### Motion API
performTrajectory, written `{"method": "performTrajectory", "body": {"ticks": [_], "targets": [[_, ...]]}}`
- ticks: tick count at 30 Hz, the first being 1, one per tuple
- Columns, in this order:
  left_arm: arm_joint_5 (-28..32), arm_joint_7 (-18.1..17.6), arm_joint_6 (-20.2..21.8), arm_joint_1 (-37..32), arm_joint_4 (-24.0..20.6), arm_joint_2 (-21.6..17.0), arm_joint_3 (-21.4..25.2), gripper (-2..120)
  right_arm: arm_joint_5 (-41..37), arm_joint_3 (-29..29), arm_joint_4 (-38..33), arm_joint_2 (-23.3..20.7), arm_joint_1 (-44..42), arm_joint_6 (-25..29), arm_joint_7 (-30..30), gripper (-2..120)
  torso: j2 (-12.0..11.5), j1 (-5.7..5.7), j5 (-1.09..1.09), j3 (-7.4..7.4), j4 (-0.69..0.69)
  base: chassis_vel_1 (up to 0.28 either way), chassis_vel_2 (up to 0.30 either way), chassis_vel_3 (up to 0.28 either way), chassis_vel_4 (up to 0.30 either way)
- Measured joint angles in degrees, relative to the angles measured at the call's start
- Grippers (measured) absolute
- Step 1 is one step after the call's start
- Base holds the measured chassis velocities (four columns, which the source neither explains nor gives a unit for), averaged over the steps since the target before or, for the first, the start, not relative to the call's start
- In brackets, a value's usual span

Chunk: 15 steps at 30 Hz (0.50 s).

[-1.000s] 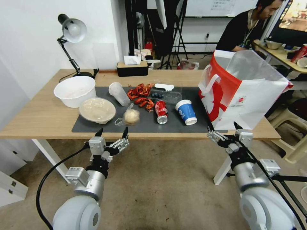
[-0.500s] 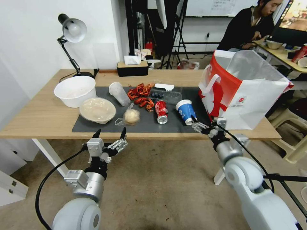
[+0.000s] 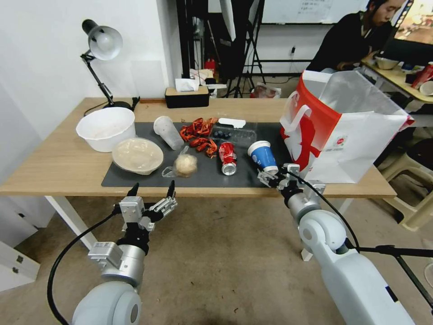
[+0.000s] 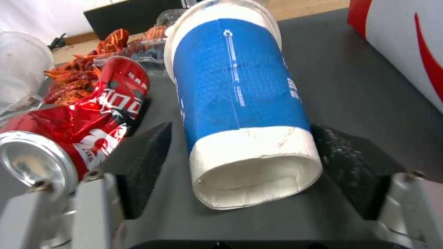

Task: Pick up the trash from the table and place it into the takeout bag.

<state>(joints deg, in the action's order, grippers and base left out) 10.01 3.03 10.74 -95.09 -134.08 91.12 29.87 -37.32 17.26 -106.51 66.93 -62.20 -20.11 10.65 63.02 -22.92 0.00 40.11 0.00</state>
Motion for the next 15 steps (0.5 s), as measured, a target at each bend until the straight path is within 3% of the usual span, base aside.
{"method": "performTrajectory", "body": {"ticks": [15], "targets": [[-0.23,-0.18,-1.16,0.21,1.06,-0.16,-0.12,100,0.09,0.27,-0.52,0.41,-0.8,-0.5,1.21,37,0.0,0.0,0.0,0.0,0.0,0.0,0.0,0.0,0.0]]}}
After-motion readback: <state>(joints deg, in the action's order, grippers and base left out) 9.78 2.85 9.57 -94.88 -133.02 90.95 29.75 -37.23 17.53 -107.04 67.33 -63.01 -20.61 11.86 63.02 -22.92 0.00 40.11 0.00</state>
